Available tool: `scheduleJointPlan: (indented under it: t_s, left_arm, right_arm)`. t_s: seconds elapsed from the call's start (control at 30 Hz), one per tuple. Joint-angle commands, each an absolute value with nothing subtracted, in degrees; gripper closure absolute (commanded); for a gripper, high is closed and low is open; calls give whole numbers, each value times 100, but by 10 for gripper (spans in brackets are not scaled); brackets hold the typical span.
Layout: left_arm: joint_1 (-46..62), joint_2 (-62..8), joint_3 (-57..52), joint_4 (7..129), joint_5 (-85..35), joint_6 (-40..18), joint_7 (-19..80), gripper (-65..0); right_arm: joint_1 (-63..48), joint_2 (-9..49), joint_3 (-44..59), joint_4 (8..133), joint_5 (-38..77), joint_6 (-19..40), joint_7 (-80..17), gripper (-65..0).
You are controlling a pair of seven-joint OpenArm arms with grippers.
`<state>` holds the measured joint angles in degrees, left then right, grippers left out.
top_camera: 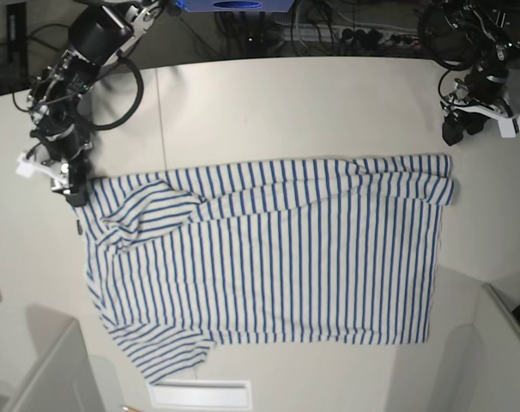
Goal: Fold the T-shirt properly
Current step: 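Lower both grippers and grasp the folded collar edge again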
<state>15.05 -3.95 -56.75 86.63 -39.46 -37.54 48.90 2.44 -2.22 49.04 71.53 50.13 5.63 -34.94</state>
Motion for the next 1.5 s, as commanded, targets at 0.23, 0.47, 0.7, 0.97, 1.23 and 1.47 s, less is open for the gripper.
scheduleJointPlan:
  t_s: [0.23,0.47,0.7,0.97,1.23,1.47]
  left_arm:
    - [1358,-470,-5560,8611,-4066,-3776,4796,-347]
    - [1059,-462,-5560,8356,-4048,-3618,4796,-349]
    - [875,-479,-5323,8004,-4048,-3354,4787,-347]
    - [716,-453,-5156,7820,-4040,-3336,4787,-337]
    - [699,-479,-5165,7486,-4040,-3336,4769,-334]
    - [690,-488,-5165,7477,-4040,-3336,4769,-318]
  right_arm:
    - [259,-207,4892,7125,4796,435,-3609,-354]
    - [259,-198,4892,7134,4796,435,-3626,-354]
    - [268,-189,4892,7178,4796,435,-3626,-354]
    - [338,-189,4892,7178,4796,435,-3635,-354]
    - [347,-189,4892,7178,4796,435,-3635,-354]
    - [347,-189,4892,7178,4796,435,-3635,-354]
